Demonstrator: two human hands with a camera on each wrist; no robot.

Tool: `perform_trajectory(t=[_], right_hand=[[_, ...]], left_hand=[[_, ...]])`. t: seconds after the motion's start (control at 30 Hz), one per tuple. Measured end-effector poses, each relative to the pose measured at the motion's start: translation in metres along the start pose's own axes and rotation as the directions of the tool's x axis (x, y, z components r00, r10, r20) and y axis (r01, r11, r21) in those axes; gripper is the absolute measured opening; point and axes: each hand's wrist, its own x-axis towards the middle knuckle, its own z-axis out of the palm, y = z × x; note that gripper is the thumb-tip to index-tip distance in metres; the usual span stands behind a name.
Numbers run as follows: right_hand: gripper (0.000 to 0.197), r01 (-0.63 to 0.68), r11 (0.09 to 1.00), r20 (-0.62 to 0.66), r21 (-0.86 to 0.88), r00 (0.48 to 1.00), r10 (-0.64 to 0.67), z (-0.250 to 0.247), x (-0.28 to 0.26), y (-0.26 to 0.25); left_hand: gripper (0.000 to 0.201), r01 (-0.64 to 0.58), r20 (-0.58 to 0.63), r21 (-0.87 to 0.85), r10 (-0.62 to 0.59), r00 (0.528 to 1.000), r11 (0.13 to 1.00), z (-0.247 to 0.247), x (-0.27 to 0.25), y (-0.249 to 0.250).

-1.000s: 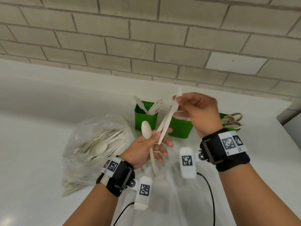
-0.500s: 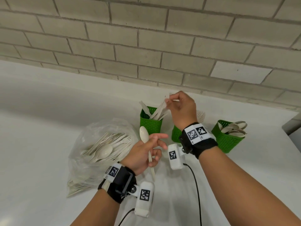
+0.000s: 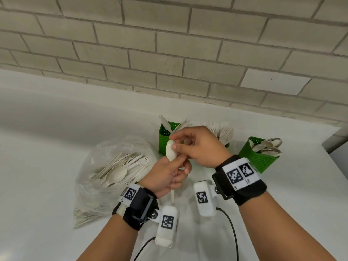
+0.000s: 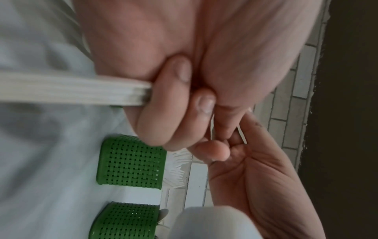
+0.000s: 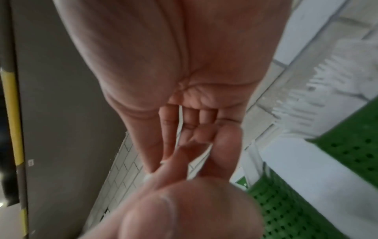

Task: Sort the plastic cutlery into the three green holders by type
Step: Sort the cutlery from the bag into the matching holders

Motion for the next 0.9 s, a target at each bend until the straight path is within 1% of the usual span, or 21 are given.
perform_trajectory(t=[0.07,0.13,0.2,0.27,0.3,0.37,0.43,0.5,0.53,0.57,0.6,0.63,0.67,0.73,0.77,0.83,0.9], right_hand=[[0.014,-0.003,0.996,-0.053,0.087,0.999,0.008,-0.003,-0.007,0.006],[0.010,-0.039,0.977,-0.082,0.211,0.995,0.057,-0.006,-0.017,0.012],[0.009,-0.049,0.942,-0.141,0.332,0.985,0.101,-0.012,-0.031,0.018],[0.010,-0.018,0.923,-0.259,0.384,0.958,0.126,-0.023,-0.046,0.026],[0.011,0.008,0.917,-0.329,0.399,0.935,0.135,-0.031,-0.053,0.028],[0.017,0.077,0.889,-0.473,0.451,0.866,0.165,-0.054,-0.068,0.033],[0.023,0.163,0.875,-0.621,0.455,0.763,0.181,-0.085,-0.084,0.033],[0.023,0.220,0.904,-0.752,0.367,0.642,0.149,-0.116,-0.098,0.032],[0.021,0.215,0.931,-0.802,0.295,0.585,0.119,-0.129,-0.104,0.032],[0.019,0.186,0.959,-0.838,0.216,0.540,0.085,-0.140,-0.109,0.033],[0.017,0.142,0.979,-0.858,0.143,0.510,0.051,-0.148,-0.113,0.035],[0.017,0.100,0.992,-0.867,0.079,0.499,0.019,-0.153,-0.114,0.039],[0.017,0.068,0.997,-0.867,0.028,0.498,-0.009,-0.156,-0.115,0.044],[0.018,0.023,0.999,-0.856,-0.040,0.514,-0.046,-0.154,-0.111,0.058],[0.018,-0.016,0.997,-0.845,-0.077,0.532,-0.057,-0.151,-0.108,0.067],[0.016,-0.156,0.970,-0.794,-0.188,0.605,-0.056,-0.143,-0.101,0.087],[0.016,-0.307,0.898,-0.739,-0.315,0.674,-0.029,-0.136,-0.096,0.104]], left_hand=[[0.017,0.008,0.012,0.025,-0.008,1.000,1.000,0.003,0.001,-0.002],[0.015,0.010,0.031,0.074,-0.012,0.999,0.997,0.008,0.002,-0.006],[0.014,0.005,0.049,0.127,-0.012,0.999,0.992,0.013,0.005,-0.010],[0.018,-0.002,0.053,0.175,-0.007,0.999,0.985,0.020,0.009,-0.013],[0.022,-0.005,0.054,0.199,-0.006,0.999,0.980,0.023,0.010,-0.015],[0.024,0.001,0.035,0.244,-0.010,0.999,0.970,0.030,0.013,-0.017],[0.028,0.020,-0.020,0.281,-0.015,1.000,0.960,0.034,0.016,-0.022],[0.029,0.038,-0.070,0.283,-0.019,0.997,0.958,0.037,0.017,-0.024],[0.028,0.041,-0.080,0.262,-0.021,0.997,0.964,0.038,0.018,-0.025],[0.026,0.042,-0.078,0.237,-0.024,0.997,0.971,0.039,0.018,-0.026],[0.023,0.039,-0.070,0.220,-0.024,0.997,0.975,0.040,0.018,-0.026],[0.022,0.035,-0.064,0.214,-0.022,0.998,0.976,0.042,0.017,-0.026],[0.020,0.028,-0.058,0.213,-0.016,0.998,0.977,0.043,0.017,-0.026],[0.019,0.013,-0.057,0.203,-0.001,0.998,0.979,0.044,0.017,-0.025],[0.019,0.004,-0.057,0.190,0.007,0.998,0.982,0.044,0.017,-0.024],[0.019,-0.012,-0.070,0.160,0.023,0.997,0.987,0.045,0.015,-0.021],[0.018,-0.027,-0.089,0.146,0.041,0.995,0.989,0.045,0.012,-0.016]])
